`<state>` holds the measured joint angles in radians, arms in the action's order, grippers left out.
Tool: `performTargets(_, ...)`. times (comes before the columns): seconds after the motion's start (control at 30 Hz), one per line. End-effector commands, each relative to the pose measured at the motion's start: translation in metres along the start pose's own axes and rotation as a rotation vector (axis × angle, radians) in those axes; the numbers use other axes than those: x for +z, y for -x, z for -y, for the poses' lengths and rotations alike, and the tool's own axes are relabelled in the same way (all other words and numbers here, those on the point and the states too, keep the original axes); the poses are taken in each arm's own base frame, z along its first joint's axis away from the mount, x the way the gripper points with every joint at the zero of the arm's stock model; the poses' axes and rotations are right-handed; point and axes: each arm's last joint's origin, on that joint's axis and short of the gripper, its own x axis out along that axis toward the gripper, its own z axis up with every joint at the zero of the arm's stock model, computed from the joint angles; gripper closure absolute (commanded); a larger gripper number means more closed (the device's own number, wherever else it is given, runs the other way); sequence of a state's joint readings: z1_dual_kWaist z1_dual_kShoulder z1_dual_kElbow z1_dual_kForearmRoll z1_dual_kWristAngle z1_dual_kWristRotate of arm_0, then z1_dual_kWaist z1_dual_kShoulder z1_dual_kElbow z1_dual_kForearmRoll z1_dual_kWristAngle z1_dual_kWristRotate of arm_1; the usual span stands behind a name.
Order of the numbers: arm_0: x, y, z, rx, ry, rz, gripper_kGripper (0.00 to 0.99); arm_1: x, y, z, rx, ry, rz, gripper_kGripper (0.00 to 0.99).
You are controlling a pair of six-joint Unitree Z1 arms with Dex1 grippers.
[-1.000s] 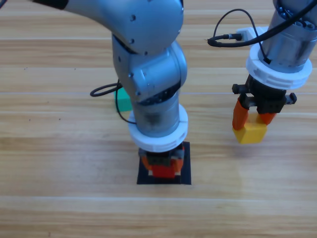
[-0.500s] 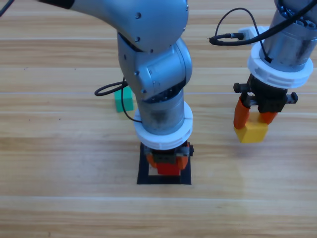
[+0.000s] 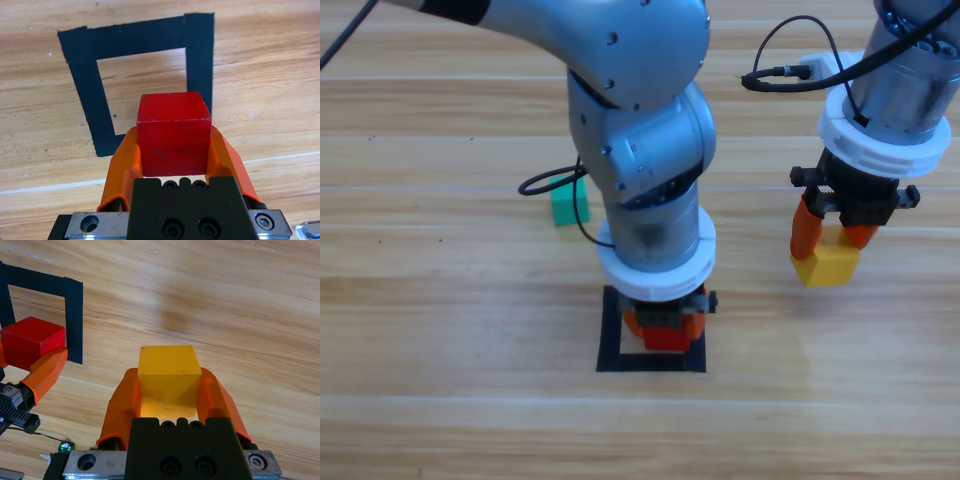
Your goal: Stack the blocks in the rectangular block: red at the bottom, yellow in the middle, green on top
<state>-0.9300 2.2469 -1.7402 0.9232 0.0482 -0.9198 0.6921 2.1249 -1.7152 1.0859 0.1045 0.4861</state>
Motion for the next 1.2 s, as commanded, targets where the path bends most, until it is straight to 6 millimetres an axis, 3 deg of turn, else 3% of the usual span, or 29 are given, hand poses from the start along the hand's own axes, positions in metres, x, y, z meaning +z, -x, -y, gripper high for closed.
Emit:
performTargets(0.03, -0.004, -0.031, 0.007, 0.058, -0.002, -0.025, 0.99, -0.003, 0.021, 0.014, 0.022, -0.019, 0.049, 0.99)
performTargets(0.3, 0.001, -0.033, 0.001, 0.066, 0.016, -0.032, 0.99, -0.003, 0.02, 0.013, 0.033, -0.008, 0.047, 0.99)
performTargets(0.77, 0.009, -0.01, -0.011, 0.066, 0.049, -0.009, 0.99, -0.002, 0.02, 0.011, 0.053, 0.009, 0.049, 0.99)
performTargets(1.2, 0.011, -0.009, -0.008, 0.064, 0.059, -0.006, 0.99, -0.002, 0.02, 0.011, 0.056, 0.019, 0.051, 0.99)
